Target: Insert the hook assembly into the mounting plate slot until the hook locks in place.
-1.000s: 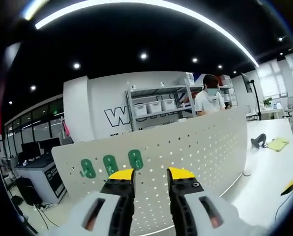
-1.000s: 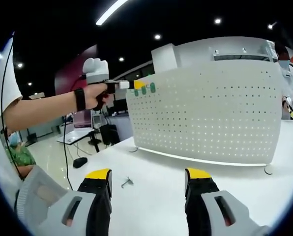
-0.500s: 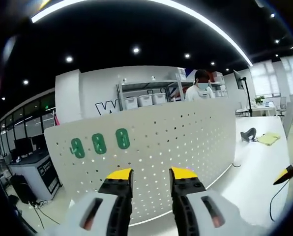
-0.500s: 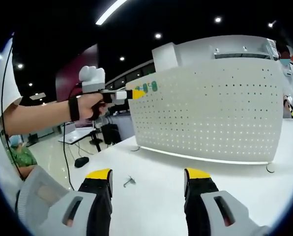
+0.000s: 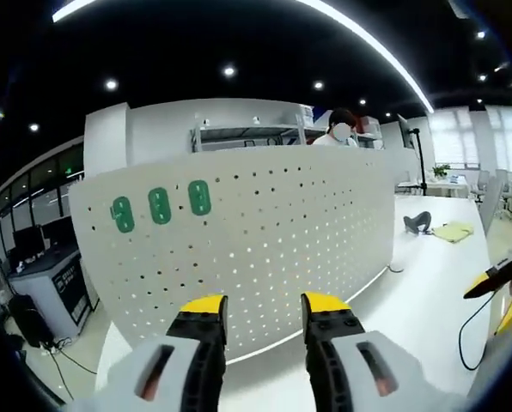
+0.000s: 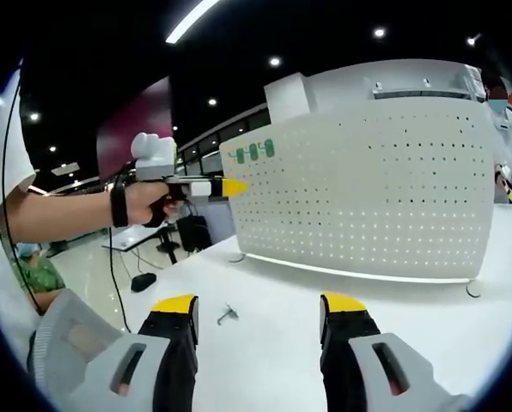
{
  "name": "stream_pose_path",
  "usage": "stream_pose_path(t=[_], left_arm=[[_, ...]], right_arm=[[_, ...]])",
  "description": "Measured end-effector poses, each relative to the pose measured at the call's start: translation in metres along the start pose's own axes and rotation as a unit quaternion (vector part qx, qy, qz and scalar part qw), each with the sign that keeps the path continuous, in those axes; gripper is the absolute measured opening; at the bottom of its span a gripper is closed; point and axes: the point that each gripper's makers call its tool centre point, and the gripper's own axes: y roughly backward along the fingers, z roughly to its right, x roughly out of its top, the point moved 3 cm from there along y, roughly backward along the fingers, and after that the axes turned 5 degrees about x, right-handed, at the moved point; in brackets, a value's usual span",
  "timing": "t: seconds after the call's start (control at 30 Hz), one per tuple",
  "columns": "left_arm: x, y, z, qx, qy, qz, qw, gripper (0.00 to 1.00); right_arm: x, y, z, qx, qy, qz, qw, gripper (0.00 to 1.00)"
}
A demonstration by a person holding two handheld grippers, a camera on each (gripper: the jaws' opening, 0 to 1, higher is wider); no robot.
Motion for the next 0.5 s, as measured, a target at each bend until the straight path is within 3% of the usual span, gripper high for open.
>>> stream_pose_path(t=[0.13, 0.5], left_arm=[[-0.008, 0.004, 0.000, -0.003, 0.003, -0.010, 0.9999, 0.36], [-0.040, 0.012, 0.014, -0.052, 0.005, -0.057, 0.9970, 0.36]], right_arm=[[-0.001, 0.000, -0.002, 0.003, -0.001, -0.005, 1.0000, 0.57], [-0.001, 0.000, -0.005, 0.001, -0.001, -0.007, 1.0000, 0.57]])
